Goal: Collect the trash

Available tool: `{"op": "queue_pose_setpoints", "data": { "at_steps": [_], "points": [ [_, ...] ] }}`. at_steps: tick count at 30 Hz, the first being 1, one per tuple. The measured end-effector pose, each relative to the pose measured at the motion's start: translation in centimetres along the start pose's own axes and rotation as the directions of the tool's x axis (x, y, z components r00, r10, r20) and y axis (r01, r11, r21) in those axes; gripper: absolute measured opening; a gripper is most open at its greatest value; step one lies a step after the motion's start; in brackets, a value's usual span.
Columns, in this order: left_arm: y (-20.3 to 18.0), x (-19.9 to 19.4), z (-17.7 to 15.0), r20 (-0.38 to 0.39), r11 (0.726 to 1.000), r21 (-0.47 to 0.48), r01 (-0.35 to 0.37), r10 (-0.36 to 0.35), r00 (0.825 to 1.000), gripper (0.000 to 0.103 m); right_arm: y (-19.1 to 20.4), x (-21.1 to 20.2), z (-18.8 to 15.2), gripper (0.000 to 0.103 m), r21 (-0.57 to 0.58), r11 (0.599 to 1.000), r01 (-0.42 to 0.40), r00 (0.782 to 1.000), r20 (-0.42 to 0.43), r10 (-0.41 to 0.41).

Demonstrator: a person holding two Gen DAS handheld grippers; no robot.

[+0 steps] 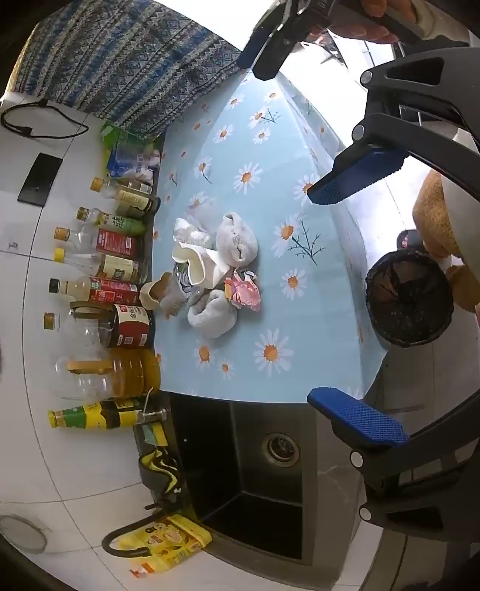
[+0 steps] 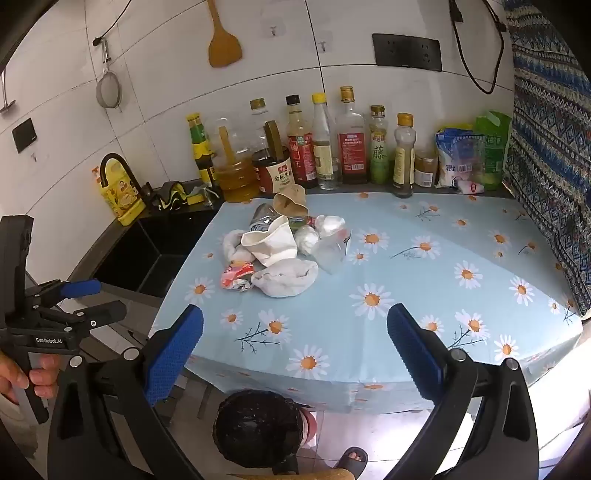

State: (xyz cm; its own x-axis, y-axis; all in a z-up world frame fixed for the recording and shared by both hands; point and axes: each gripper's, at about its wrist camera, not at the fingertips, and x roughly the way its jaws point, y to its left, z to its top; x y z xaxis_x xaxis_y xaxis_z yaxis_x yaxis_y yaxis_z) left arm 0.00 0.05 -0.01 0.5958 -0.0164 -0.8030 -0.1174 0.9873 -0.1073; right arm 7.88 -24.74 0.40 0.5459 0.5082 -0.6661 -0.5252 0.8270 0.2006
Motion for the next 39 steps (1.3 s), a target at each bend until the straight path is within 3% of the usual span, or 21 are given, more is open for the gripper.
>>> {"op": "queue_pose_setpoints", "data": {
  "at_steps": [3,4,19,39],
  "points": [
    [-0.2,-0.3,-0.1,0.005,1.0,-0.008,0.006,-0.006,1.0,0.096,0.4,-0.3,-0.5,0.099,0.01,1.0,-0.003,1.0,0.006,0.003],
    [-0.2,-0.4,-0.1,0.004,1.0,-0.003,0.0,0.0,1.0,0.096,0.1,0.2,-0.2,0.099,0.018,1.0,0.001,0.999,-0.033,-0.001],
    [-0.3,-0.7,0.6,-0.009,1.0,-0.004,0.008,-0.008,1.0,0.096,0.4,0.0,-0.7,0.099,0.016,1.0,-0.008,1.0,-0.013,0.009],
    [0.1,-1.9,-1.1,0.016,1.0,-0.014,0.014,-0.014,1.0,0.096,1.0,-0.7,-1.7,0.099,0.036,0.999,-0.015,1.0,-0.017,0.015]
  ]
}}
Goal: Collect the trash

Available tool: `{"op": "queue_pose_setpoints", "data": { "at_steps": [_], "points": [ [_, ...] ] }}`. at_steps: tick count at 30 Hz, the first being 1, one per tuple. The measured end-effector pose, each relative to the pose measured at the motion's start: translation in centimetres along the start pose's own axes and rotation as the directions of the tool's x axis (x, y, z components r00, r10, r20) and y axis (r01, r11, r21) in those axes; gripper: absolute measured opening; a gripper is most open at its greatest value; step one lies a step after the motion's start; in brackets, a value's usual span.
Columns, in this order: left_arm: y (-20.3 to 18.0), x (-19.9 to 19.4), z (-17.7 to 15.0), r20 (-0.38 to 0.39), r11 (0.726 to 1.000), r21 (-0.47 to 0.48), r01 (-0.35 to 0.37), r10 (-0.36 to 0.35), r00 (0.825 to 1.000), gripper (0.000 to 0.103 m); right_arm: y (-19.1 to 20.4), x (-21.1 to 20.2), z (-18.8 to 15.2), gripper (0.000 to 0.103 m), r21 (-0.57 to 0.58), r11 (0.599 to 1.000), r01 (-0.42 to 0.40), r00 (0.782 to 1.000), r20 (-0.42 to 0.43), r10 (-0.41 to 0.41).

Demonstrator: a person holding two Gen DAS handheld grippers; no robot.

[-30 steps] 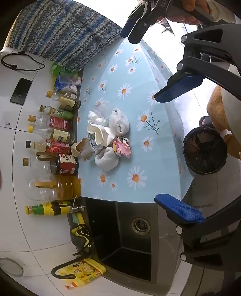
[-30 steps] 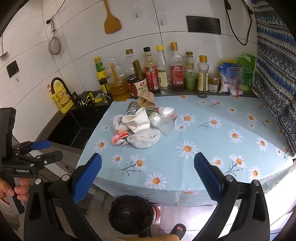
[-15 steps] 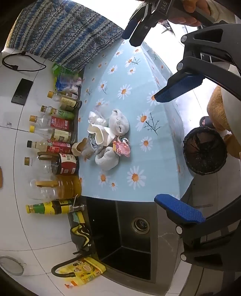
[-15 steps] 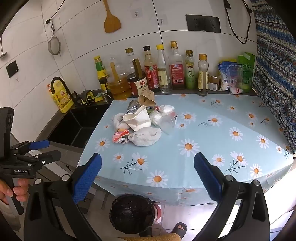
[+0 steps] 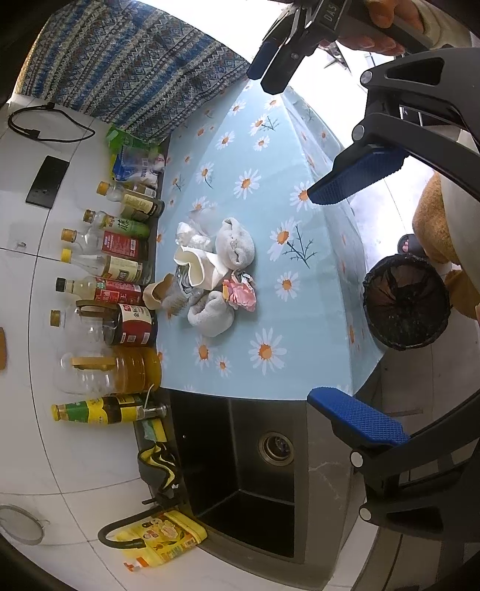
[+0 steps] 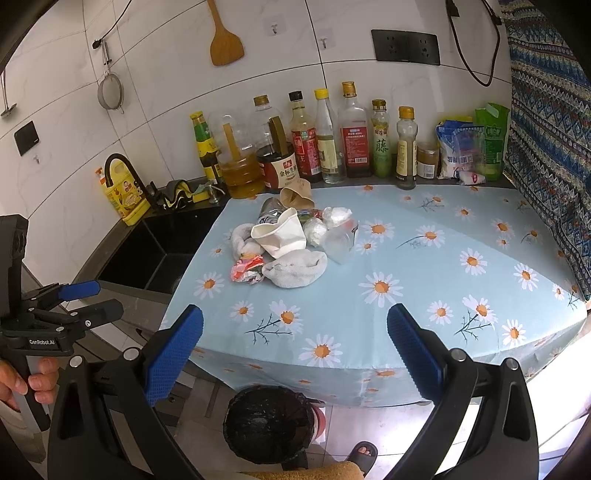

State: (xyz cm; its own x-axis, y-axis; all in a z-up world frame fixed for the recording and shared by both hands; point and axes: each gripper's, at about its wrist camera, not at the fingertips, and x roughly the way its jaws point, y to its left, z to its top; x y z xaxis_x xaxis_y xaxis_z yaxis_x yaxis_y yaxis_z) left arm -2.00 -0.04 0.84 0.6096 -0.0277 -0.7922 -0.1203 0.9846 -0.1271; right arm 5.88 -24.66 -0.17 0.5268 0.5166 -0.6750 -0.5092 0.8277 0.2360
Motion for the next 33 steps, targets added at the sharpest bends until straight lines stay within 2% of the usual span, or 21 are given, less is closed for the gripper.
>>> {"op": "queue_pose_setpoints", "data": {
  "at_steps": [2,10,33],
  "points": [
    [0.1,0.0,0.1,0.0,1.0,0.002,0.005,-0.005,1.0,0.096,0.4,0.1,0.9,0.099,-0.004,1.0,0.002,1.0,-0.005,-0.002],
    [0.5,-0.3,-0.1,0.0,1.0,0.001,0.015,-0.015,1.0,0.096,1.2,-0.1,0.2,0.099,-0.009,1.0,0.003,1.0,-0.006,-0.003],
    [2.4,-2.0,-0.2,0.027,1.0,0.004,0.028,-0.028,0.999,0.096,2.5,-1.0,1.1,0.099,0.018,1.0,0.019,1.0,0.021,-0.019]
  ]
}}
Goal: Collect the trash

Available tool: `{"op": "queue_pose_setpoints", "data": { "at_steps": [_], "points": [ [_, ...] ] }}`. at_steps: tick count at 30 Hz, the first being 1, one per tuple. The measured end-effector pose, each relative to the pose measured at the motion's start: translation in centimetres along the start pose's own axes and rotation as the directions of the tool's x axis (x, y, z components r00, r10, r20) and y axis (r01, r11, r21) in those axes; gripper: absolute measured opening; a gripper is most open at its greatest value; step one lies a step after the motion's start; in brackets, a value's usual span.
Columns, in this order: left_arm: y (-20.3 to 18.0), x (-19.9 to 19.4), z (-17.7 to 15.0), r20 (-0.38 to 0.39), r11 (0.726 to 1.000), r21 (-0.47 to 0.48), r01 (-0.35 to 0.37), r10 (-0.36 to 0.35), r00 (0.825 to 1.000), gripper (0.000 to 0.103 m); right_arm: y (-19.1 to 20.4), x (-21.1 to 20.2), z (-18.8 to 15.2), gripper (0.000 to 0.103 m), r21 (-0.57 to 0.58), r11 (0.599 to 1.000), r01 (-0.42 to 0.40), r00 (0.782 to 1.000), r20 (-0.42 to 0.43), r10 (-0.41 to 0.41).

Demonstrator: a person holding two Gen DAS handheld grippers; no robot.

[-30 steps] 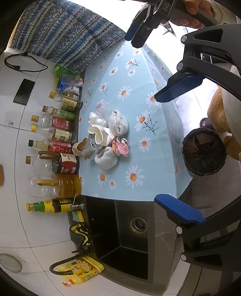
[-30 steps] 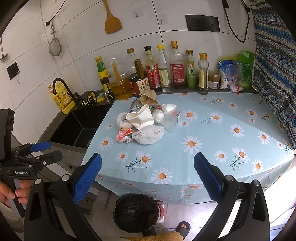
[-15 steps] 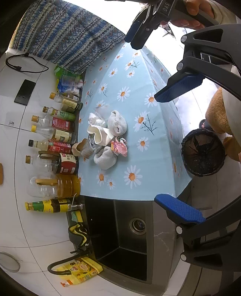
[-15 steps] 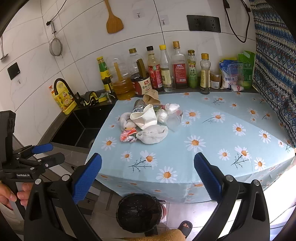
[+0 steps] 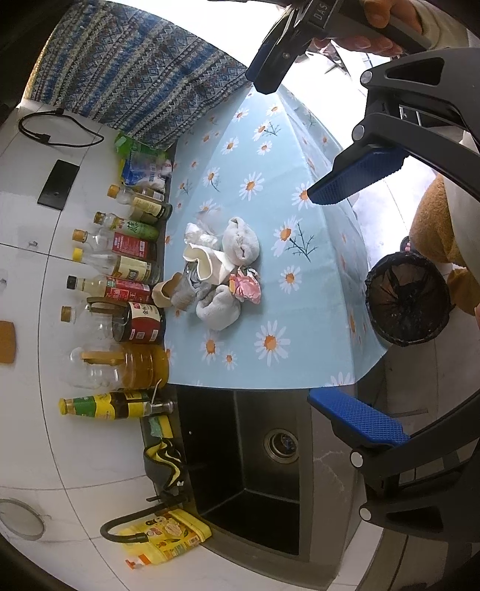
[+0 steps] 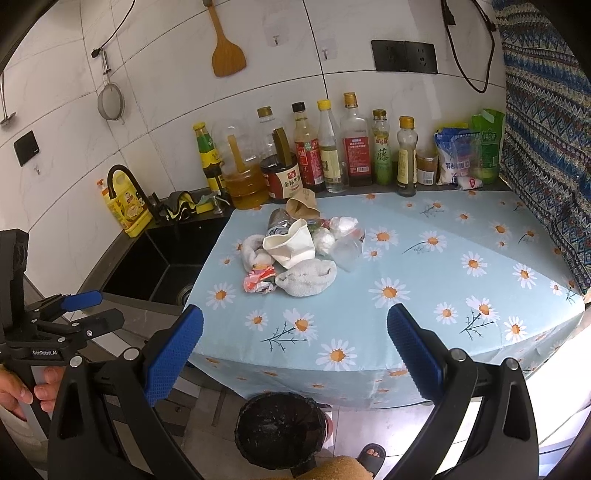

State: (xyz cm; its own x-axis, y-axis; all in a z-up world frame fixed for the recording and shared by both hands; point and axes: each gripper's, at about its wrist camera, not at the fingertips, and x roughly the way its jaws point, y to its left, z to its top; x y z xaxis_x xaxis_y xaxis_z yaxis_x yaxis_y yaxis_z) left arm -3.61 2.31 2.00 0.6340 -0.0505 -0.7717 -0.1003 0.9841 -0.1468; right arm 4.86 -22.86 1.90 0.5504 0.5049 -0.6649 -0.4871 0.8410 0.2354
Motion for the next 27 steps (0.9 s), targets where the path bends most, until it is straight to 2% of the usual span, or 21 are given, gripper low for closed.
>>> {"op": "queue_pose_setpoints", "data": {
  "at_steps": [19,25,27],
  "points": [
    [0.6,-0.5,-1.5,0.002,0.999,-0.004,0.035,-0.035,0.999,0.096,1.7,-1.4,-1.8,0.099,0.014,1.0,0.013,1.0,0.014,-0.013],
    [0.9,-0.4,-1.5,0.005,0.999,-0.025,0.04,-0.04,0.999,0.096,1.4,-0.7,-1.2,0.099,0.01,1.0,0.006,1.0,0.003,-0.006],
    [1.0,-0.3,-1.4,0.004,0.999,-0.03,0.043,-0.043,0.999,0.096,0.8,-0.3,-0.9,0.099,0.038,0.999,-0.019,1.0,-0.004,0.02]
  ]
}}
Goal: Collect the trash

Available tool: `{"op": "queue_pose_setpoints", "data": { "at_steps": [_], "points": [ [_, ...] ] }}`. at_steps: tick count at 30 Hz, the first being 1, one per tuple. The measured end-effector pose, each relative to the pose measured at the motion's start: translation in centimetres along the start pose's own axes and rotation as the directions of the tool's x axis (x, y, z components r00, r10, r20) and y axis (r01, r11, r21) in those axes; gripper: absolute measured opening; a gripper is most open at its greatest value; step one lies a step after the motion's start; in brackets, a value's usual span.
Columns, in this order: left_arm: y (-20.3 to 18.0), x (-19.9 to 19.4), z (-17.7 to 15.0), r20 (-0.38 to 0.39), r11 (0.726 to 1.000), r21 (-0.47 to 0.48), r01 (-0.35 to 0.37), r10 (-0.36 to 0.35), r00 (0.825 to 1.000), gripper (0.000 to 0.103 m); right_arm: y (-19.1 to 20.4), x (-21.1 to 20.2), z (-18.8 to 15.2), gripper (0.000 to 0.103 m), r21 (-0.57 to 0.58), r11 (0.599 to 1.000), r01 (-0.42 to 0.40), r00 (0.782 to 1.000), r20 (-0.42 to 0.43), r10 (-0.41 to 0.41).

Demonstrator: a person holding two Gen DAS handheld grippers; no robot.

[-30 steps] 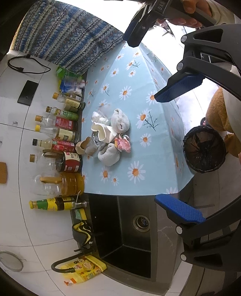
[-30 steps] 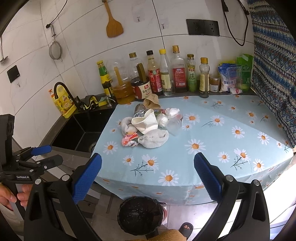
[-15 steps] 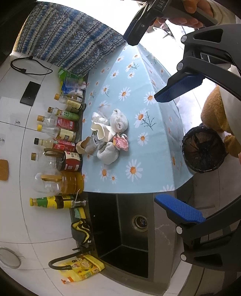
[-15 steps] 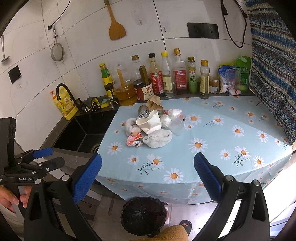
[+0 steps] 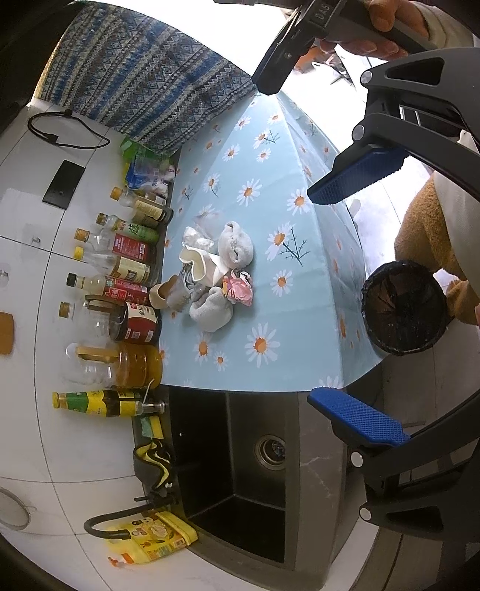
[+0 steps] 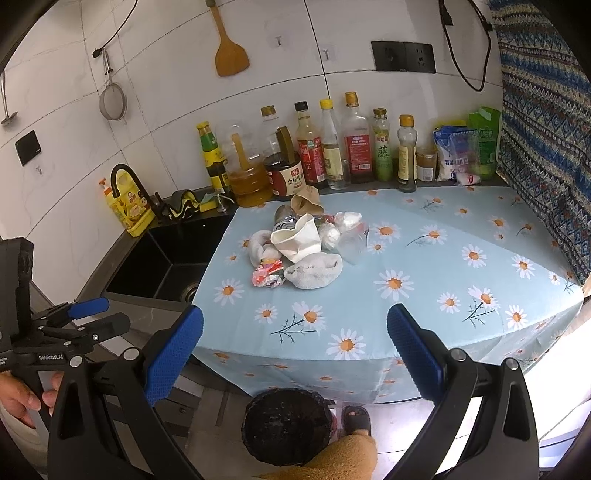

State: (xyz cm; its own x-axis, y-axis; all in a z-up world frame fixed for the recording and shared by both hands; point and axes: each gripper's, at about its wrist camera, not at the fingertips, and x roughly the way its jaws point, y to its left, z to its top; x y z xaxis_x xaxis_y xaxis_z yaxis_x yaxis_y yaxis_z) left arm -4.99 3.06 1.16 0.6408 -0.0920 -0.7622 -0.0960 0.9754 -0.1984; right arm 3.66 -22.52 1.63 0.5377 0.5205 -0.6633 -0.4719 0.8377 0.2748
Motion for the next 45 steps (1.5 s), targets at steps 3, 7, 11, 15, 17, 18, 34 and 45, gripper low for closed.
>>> {"op": "queue_pose_setpoints", "data": {
  "at_steps": [3,7,11,15,17,18,34,45],
  "points": [
    [0.2,0.3,0.2,-0.002,1.0,-0.013,-0.005,0.005,1.0,0.096,-0.3,0.3,-0.1,0.099,0.028,0.999,-0.015,1.0,-0.006,0.015],
    [0.6,1.3,0.9,-0.014,0.999,-0.039,-0.02,0.019,1.0,0.096,-1.1,1.4,0.6,0.099,0.034,0.999,-0.017,1.0,-0.015,0.017],
    [0.7,2.4,1.5,-0.035,0.999,-0.045,-0.029,0.028,0.999,0.096,-2.1,2.7,1.0,0.099,0.04,0.999,-0.03,0.999,-0.043,0.032],
    [1.0,3.9,2.2,-0.065,0.997,-0.068,-0.022,0.018,0.998,0.096,-3.2,4.7,1.2,0.099,0.053,0.997,-0.065,0.994,-0.083,0.069],
    [1.1,4.8,2.5,-0.084,0.997,-0.078,-0.012,0.005,0.996,0.096,-3.7,5.7,1.4,0.099,0.066,0.994,-0.091,0.99,-0.1,0.097],
    [1.3,5.3,2.8,-0.093,0.997,-0.081,-0.009,0.001,0.996,0.096,-3.9,6.2,1.5,0.099,0.066,0.993,-0.098,0.989,-0.105,0.105],
    [1.2,12.5,7.0,-0.212,0.996,-0.084,0.029,-0.046,0.976,0.096,-5.9,16.6,3.7,0.087,0.047,0.986,-0.16,0.955,-0.245,0.167],
    [2.5,19.1,10.1,-0.279,0.993,-0.117,0.017,-0.049,0.959,0.095,-7.6,24.0,4.7,0.069,0.035,0.981,-0.188,0.915,-0.357,0.188]
  ]
}}
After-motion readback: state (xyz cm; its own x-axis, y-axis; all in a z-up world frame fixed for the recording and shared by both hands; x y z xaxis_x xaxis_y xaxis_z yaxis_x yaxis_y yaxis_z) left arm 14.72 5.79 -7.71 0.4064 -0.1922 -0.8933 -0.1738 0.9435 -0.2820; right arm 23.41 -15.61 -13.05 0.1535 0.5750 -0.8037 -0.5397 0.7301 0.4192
